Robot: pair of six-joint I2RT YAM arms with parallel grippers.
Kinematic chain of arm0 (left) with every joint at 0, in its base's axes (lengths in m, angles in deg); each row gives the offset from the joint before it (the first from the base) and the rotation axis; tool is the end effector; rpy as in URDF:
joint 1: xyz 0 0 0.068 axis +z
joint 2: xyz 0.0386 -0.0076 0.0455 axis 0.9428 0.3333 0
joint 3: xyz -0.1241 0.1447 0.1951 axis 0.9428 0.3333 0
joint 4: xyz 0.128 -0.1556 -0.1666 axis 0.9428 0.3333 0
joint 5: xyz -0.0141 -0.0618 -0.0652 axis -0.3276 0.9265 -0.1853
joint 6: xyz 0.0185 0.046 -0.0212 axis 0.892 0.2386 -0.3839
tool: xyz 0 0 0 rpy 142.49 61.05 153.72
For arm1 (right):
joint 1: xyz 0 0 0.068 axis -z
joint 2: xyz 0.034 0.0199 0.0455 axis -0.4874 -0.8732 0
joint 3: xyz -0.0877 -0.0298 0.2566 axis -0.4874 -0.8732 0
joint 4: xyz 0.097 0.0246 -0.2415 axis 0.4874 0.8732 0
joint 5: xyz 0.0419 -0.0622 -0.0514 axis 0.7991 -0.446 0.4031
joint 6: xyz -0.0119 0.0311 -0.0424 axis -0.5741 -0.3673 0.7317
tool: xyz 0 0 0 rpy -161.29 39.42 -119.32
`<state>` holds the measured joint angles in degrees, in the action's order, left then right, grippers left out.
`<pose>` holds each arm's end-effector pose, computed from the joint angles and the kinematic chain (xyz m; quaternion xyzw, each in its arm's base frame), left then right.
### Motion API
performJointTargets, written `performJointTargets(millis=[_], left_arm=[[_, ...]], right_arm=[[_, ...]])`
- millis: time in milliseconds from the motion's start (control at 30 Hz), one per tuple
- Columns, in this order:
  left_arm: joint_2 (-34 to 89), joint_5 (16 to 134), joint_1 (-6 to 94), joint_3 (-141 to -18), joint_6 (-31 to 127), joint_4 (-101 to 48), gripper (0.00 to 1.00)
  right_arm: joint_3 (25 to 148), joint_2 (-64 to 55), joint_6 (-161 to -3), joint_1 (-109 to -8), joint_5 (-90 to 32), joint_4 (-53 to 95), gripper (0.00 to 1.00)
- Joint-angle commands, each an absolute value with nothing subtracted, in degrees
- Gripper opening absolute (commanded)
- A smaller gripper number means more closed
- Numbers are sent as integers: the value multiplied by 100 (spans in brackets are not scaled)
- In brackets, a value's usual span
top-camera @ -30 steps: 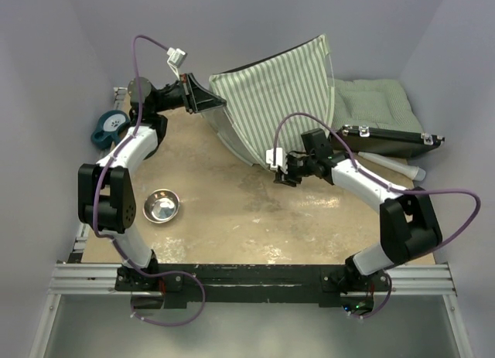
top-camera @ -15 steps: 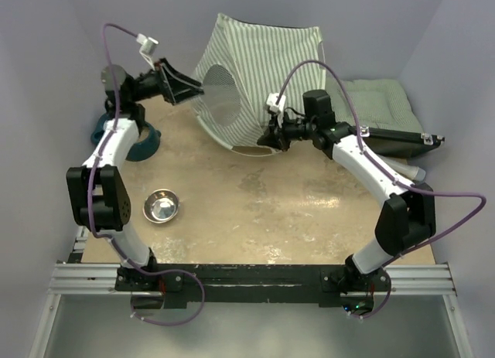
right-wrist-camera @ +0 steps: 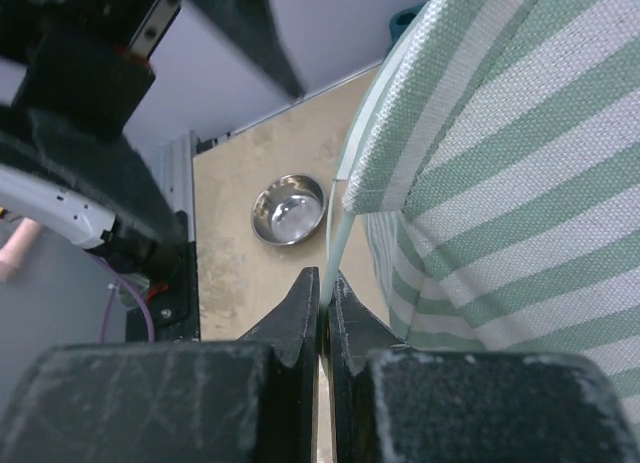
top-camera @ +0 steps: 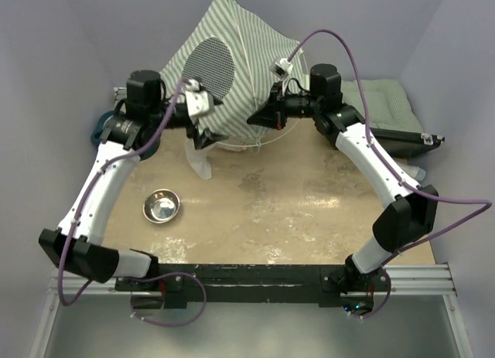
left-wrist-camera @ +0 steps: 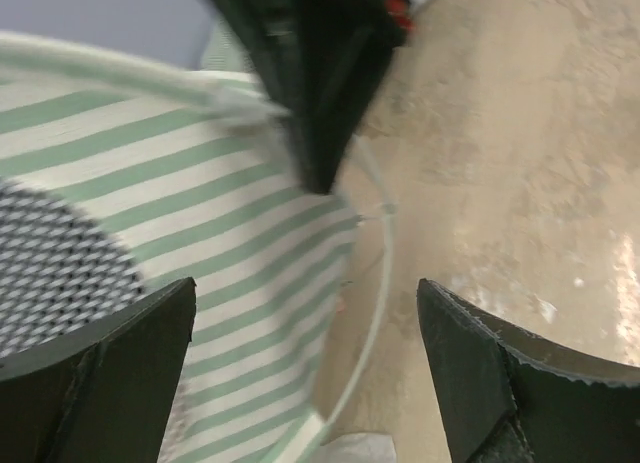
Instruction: Set up the pet tent
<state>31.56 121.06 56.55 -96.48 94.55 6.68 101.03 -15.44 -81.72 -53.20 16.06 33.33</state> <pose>0.2748 -0.0981 0.4396 0.5372 0.5631 -0.2777 0.5633 0.3241 0.1757 0.4083 -0.3780 0.6556 0.4847 0.4386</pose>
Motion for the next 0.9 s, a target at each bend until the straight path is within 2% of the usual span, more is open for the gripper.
performJointTargets(millis=[0,133,300,467,633,700,767,800,833,867], left_arm=[[2801,11306,5129,-9419,11288,1770,89],[2959,11113,4874,-9603,11842,2394,70],[3091,10788,4540,-9577,12317,2825,59],[3118,10393,4337,-9227,12362,2537,57],[3153,9891,4240,-8804,12397,1930,44],[3196,9847,4249,-8795,12397,1824,33],[3214,9899,4240,-8839,12196,1727,13],[3232,9960,4240,-8874,12064,1683,5],[3223,10022,4240,-8891,11906,1648,0],[3223,10066,4240,-8900,11765,1578,0]], right_arm=[[10560,-1579,-8763,-5308,1899,2798,0],[10631,-1570,-8921,-5299,1934,2789,0],[10657,-1509,-9097,-5299,1969,2675,0],[10683,-1526,-9220,-5299,2065,2587,0],[10692,-1535,-9273,-5299,2110,2508,0],[10674,-1526,-9238,-5299,2101,2490,0],[10718,-1535,-9246,-5299,2127,2473,0],[10779,-1544,-9255,-5299,2145,2473,5],[10858,-1570,-9220,-5299,2162,2473,13],[10981,-1596,-9194,-5299,2180,2490,15]])
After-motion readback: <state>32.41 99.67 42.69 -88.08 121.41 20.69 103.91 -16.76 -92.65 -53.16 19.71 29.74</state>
